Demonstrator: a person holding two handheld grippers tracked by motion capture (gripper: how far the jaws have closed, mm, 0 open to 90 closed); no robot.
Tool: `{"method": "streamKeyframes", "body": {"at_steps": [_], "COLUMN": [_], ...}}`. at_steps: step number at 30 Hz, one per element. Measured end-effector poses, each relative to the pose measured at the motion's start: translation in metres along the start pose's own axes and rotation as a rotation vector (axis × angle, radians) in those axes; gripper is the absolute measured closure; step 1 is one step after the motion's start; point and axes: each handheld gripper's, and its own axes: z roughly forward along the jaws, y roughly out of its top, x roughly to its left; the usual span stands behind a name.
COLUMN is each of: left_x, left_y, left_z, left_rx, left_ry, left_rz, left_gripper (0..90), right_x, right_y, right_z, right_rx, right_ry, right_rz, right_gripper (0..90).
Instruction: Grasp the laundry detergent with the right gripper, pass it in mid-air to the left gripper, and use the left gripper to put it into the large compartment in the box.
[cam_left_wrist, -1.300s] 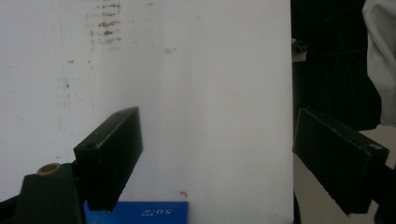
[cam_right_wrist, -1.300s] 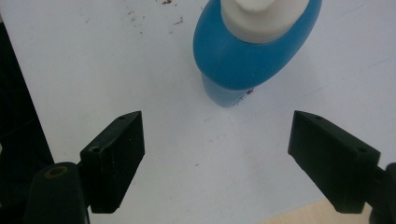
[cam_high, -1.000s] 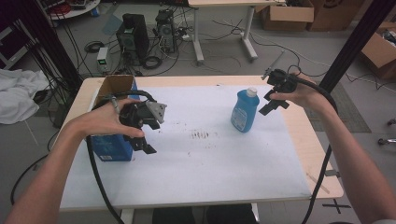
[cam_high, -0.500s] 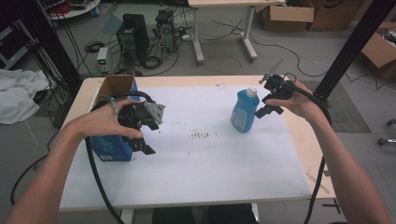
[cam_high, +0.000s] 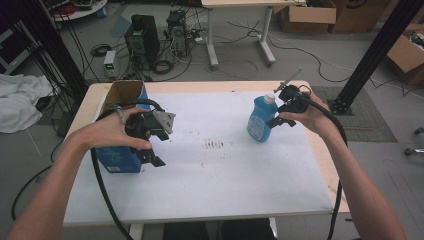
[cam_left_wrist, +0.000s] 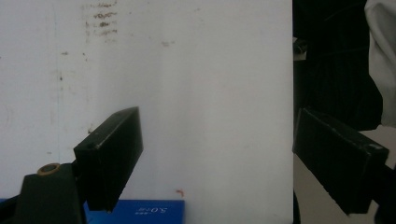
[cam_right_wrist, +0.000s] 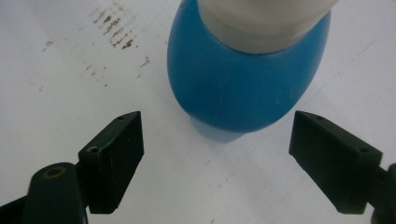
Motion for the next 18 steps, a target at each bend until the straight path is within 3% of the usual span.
{"method": "streamKeyframes", "body": {"at_steps": [11, 14, 18], "left_x": [0.000, 0.000, 0.000], "left_y": [-0.001, -0.001, -0.002], "left_z": [0.002, 0.003, 0.005], "left_rx": [-0.003, 0.002, 0.004], "left_ry": [0.002, 0.003, 0.002], "left_rz": [-0.009, -0.007, -0.015], "left_gripper": [16.7, 16.7, 16.8], "right_x": [0.004, 0.006, 0.007], "right_y": [-0.007, -0.011, -0.013], "right_z": [0.009, 0.013, 0.018], "right_rx": [-0.100, -0.129, -0.155], "right_ry": [-0.036, -0.073, -0.085], "right_rz": [0.048, 0.059, 0.081], "right_gripper": [16.8, 16.6, 16.6]}}
